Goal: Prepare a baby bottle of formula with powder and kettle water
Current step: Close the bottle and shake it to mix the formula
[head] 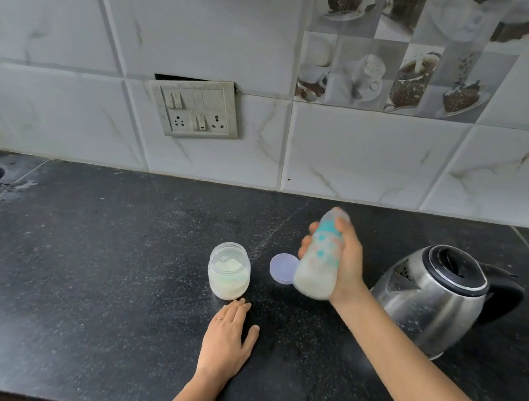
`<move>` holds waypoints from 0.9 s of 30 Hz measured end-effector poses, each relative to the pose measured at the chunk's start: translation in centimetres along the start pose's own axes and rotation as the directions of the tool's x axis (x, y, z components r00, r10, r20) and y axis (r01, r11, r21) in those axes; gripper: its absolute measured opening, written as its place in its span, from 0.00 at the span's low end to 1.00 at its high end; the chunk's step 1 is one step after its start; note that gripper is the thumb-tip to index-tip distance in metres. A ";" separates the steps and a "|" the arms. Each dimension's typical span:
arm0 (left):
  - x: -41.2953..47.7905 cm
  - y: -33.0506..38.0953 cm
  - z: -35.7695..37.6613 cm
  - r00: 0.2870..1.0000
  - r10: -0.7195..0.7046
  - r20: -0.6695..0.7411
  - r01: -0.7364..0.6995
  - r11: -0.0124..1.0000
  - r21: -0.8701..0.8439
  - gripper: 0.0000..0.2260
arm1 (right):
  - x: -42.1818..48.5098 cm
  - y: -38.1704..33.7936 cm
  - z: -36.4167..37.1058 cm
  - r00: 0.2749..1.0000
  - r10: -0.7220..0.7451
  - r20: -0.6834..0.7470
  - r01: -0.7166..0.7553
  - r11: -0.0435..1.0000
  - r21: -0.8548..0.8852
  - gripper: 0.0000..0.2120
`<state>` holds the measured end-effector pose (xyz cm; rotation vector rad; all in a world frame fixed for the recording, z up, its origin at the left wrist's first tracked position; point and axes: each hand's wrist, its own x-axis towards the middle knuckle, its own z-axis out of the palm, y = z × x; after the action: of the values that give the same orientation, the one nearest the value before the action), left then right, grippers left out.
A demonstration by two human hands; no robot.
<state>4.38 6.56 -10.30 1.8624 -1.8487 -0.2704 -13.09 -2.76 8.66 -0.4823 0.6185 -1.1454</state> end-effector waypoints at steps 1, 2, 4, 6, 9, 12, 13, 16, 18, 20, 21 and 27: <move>0.0 0.0 0.0 1.000 -0.003 0.001 0.003 1.000 -0.003 0.23 | -0.6 0.8 -0.2 0.998 0.027 0.064 -0.020 0.995 -0.097 0.16; 0.0 0.0 0.0 1.000 -0.006 0.003 0.006 1.000 -0.003 0.23 | -1.3 1.3 -0.2 0.992 0.046 0.120 -0.024 0.983 -0.180 0.20; 0.1 -0.1 -0.1 1.000 -0.004 0.004 0.004 1.000 0.001 0.23 | -1.5 1.4 0.1 0.989 0.016 0.144 0.013 0.980 -0.196 0.22; 0.0 -0.2 -0.1 1.000 0.000 0.006 0.000 1.000 0.002 0.23 | -0.5 0.7 0.5 0.999 -0.028 0.025 0.028 1.000 -0.003 0.11; -0.2 -0.2 -0.1 1.000 -0.001 0.014 0.001 1.000 0.003 0.23 | 0.2 0.2 0.6 0.995 -0.013 -0.094 0.026 0.990 0.135 0.15; -0.3 -0.2 -0.1 1.000 -0.003 0.018 0.003 1.000 -0.008 0.23 | -1.4 2.0 0.3 0.993 0.029 0.116 -0.017 0.994 -0.105 0.09; -0.3 -0.3 -0.1 1.000 -0.003 0.019 0.003 1.000 -0.007 0.23 | -1.7 2.2 0.1 0.986 0.037 0.161 -0.008 0.984 -0.176 0.14; -0.2 -0.3 -0.2 1.000 0.000 0.016 0.000 1.000 -0.004 0.23 | -1.0 1.6 0.7 0.993 -0.008 0.120 0.016 0.998 -0.065 0.12; -0.3 -0.3 -0.2 1.000 0.003 0.015 -0.002 1.000 -0.004 0.23 | -0.5 0.7 1.1 1.000 -0.016 -0.005 0.017 0.996 0.091 0.10; -0.4 -0.2 -0.2 1.000 0.003 0.018 -0.003 1.000 -0.004 0.23 | -0.4 0.9 1.0 1.000 -0.002 -0.022 0.004 0.996 0.088 0.11; -0.4 -0.2 -0.2 1.000 0.005 0.019 -0.005 1.000 -0.003 0.23 | -0.7 1.2 1.0 1.000 0.007 0.011 -0.007 0.999 0.038 0.10; -0.2 -0.3 -0.1 1.000 0.011 0.014 -0.011 1.000 -0.001 0.23 | -1.3 1.7 0.7 0.998 0.069 -0.009 -0.069 0.998 0.005 0.31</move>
<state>4.70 6.78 -10.38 1.8531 -1.8670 -0.2809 -11.83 -0.92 8.29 -0.4485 0.6361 -1.0841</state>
